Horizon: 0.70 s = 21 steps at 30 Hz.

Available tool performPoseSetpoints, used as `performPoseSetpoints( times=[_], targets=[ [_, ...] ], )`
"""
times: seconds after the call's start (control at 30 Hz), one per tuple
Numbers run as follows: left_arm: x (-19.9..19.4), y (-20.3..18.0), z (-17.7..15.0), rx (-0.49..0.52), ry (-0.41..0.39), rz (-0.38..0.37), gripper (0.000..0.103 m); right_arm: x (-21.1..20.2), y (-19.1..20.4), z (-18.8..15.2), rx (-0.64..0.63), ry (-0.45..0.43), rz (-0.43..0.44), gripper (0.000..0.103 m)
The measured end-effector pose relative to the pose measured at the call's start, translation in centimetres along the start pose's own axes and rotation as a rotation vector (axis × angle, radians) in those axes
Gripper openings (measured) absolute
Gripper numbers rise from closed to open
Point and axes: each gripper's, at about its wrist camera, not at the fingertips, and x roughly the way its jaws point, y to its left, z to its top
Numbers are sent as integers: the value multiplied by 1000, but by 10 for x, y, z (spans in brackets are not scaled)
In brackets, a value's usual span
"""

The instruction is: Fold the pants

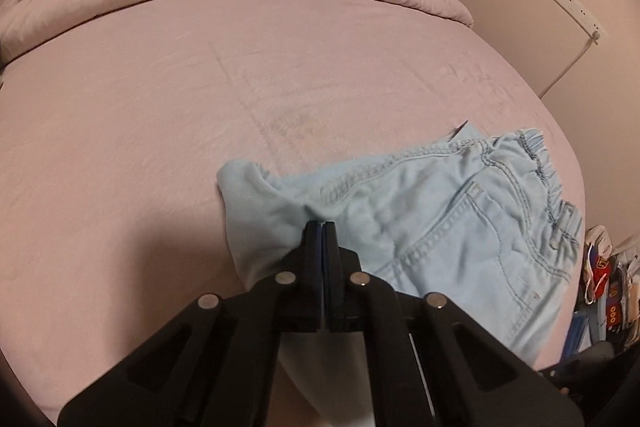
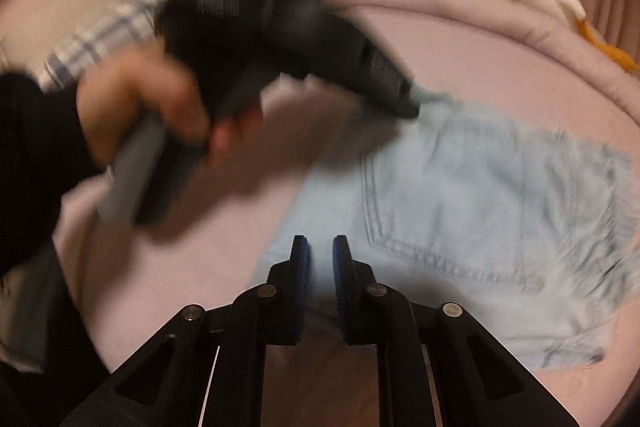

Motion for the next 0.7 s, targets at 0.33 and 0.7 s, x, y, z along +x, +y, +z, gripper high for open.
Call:
performPoseSetpoints(
  times=[0.33,0.7],
  targets=[
    [-24,-19,9,-33,-74,57,20,-40,-44,-5,140,-65,89,13],
    [-43,-71,-76,32,14,-14,29,-53,-173,20,358,-140,-267,13]
  ],
)
